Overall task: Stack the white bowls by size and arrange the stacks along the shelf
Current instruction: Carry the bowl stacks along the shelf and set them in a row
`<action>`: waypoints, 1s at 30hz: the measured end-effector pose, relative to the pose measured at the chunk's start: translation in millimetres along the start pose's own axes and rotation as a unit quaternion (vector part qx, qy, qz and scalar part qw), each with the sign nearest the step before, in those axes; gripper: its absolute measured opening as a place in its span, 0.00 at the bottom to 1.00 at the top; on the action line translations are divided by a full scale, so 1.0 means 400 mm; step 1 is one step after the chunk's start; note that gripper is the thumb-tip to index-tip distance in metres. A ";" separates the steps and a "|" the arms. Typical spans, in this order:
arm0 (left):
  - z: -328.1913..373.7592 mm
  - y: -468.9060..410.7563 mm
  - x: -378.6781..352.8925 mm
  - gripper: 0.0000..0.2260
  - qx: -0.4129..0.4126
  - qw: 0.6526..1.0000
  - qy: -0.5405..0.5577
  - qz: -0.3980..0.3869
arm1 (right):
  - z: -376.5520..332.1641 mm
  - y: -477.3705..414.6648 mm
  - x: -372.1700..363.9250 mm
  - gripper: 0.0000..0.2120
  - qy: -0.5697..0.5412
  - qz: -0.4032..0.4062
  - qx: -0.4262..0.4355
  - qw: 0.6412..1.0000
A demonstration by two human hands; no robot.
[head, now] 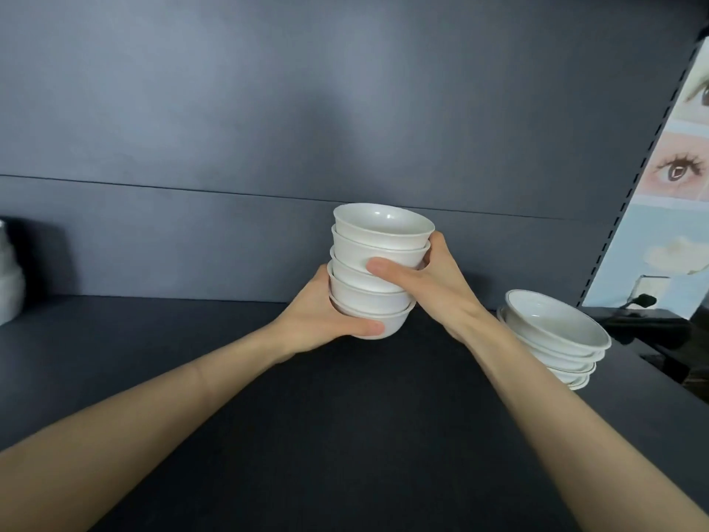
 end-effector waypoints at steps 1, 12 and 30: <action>0.014 0.029 0.012 0.30 0.001 1.000 -0.003 0.012 | -0.014 0.014 -0.017 0.38 -0.004 -0.013 0.003 1.000; 0.125 0.417 0.221 0.28 0.031 0.984 -0.066 0.160 | -0.203 0.204 -0.300 0.39 -0.052 -0.162 0.053 0.984; 0.234 1.178 0.905 0.26 0.068 0.931 -0.182 0.310 | -0.633 0.606 -1.159 0.44 -0.110 -0.318 0.116 0.935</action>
Point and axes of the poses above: each hand's wrist, its own y-axis away from the middle knuckle, its own x-axis out of the back of the hand, z = x × y, the point moved 8 cm from there along -y, towards the middle knuckle, and after that the axes turned 4 degrees about y, right-handed, at the moved point
